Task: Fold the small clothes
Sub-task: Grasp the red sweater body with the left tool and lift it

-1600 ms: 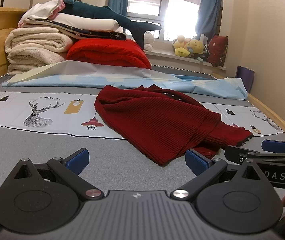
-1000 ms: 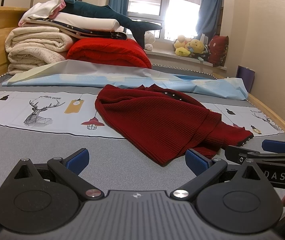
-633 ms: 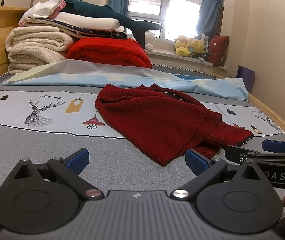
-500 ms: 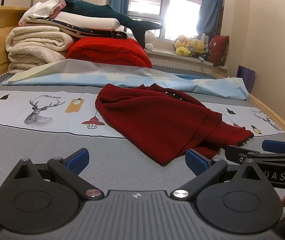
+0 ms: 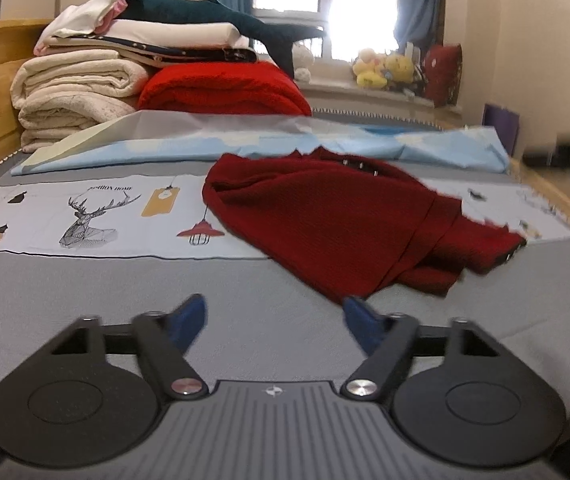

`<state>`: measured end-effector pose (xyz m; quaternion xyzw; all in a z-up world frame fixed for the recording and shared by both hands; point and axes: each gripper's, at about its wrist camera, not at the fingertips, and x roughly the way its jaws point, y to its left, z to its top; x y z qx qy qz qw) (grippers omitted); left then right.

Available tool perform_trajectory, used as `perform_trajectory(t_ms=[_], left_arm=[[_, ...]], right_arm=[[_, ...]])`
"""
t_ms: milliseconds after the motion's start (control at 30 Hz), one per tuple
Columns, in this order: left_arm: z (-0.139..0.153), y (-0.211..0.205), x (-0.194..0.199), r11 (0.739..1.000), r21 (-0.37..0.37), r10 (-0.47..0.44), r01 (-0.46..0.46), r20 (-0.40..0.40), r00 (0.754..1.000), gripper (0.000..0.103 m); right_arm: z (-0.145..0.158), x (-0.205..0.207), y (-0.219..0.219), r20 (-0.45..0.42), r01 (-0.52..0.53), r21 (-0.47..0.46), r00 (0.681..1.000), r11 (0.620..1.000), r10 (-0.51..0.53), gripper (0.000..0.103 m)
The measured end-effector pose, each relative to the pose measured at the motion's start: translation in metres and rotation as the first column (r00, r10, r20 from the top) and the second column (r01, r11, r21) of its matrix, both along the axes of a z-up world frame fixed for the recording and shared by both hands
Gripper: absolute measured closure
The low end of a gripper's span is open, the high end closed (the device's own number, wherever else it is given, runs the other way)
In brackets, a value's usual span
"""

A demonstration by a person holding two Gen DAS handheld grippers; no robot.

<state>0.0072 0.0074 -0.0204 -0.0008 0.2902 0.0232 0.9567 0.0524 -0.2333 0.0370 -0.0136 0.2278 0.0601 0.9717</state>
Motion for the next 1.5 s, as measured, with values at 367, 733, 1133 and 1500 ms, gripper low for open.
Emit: perform_trajectory(t_ms=[367,733,1133,1500], left_arm=[[-0.026,0.017,0.059,0.996,-0.082,0.011,-0.024,-0.155,0.988,0.071],[-0.087,-0.004,0.204,0.920,-0.346,0.057,-0.187,-0.354,0.934,0.045],[-0.049,0.034,0.209,0.965,-0.242,-0.169,0.100,-0.282,0.944,0.097],[-0.041,0.212,0.136,0.985,0.062,-0.115,0.164,-0.478,0.871,0.098]], right_arm=[[0.000,0.039,-0.088,0.087,0.172,0.126,0.979,0.977,-0.184,0.052],[0.006,0.046,-0.112,0.079,0.120,0.155,0.988,0.981,-0.133,0.046],[0.007,0.057,-0.134,0.017,0.186,0.190,0.981,0.964,-0.193,0.042],[-0.006,0.080,-0.107,-0.056,0.173,0.142,0.984,0.975,-0.167,0.037]])
